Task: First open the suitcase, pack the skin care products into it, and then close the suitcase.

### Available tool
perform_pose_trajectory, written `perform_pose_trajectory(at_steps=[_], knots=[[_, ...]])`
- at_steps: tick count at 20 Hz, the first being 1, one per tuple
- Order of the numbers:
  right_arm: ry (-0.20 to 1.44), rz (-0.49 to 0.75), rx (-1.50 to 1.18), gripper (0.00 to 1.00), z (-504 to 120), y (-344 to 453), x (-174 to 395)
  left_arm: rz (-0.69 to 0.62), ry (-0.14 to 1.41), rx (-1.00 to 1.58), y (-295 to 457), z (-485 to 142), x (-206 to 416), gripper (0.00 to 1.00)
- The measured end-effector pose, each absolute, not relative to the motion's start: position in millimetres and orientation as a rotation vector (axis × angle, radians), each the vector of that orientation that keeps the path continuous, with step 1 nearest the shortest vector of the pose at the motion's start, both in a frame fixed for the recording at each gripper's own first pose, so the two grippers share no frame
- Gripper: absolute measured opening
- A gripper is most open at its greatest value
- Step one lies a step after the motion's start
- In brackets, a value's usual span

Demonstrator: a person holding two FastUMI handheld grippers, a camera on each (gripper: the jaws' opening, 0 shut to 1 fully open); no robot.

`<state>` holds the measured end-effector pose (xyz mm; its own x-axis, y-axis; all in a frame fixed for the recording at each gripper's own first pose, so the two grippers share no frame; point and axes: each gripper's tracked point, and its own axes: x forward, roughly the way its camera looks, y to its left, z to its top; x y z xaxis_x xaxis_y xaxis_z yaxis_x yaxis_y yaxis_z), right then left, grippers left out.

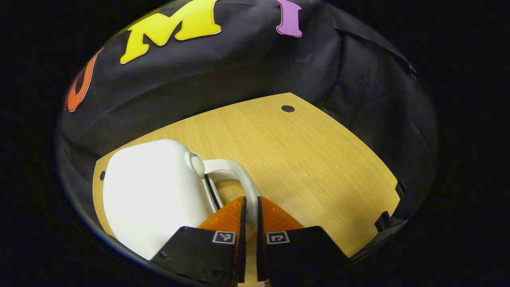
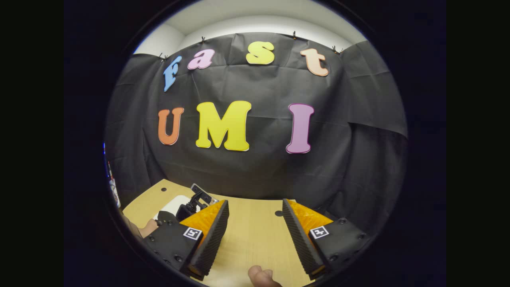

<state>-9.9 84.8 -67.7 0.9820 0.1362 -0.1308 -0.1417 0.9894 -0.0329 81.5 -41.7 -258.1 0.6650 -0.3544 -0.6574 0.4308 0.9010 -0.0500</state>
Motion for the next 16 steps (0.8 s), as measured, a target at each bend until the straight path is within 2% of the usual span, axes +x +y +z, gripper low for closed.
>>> perform_pose_trajectory(at_steps=[1,2,3,5,6,7,11,14,16], knots=[[0.128,0.135,-0.038,0.8,-67,85,-9,-0.435,0.718,0.078,-43,-255,76,0.2],[0.123,0.128,-0.034,0.8,-64,85,-9,-0.419,0.723,0.047,-42,-252,73,0.43],[0.118,0.119,-0.032,0.8,-62,85,-8,-0.388,0.715,0.037,-38,-249,73,0.42],[0.104,0.105,-0.032,0.8,-58,87,-8,-0.317,0.662,0.054,-17,-227,77,0.78],[0.098,0.101,-0.036,0.8,-56,90,-7,-0.283,0.627,0.063,-6,-212,80,0.83],[0.094,0.106,-0.041,0.8,-54,96,-6,-0.255,0.587,0.073,7,-198,77,0.77],[0.069,0.122,-0.057,0.8,-46,124,-2,-0.166,0.422,0.086,57,-133,68,0.99],[0.051,0.134,-0.067,0.8,-39,151,-1,-0.099,0.331,0.031,96,-86,61,0.99],[0.045,0.14,-0.067,0.8,-36,170,0,-0.101,0.288,-0.022,109,-58,52,0.99]])
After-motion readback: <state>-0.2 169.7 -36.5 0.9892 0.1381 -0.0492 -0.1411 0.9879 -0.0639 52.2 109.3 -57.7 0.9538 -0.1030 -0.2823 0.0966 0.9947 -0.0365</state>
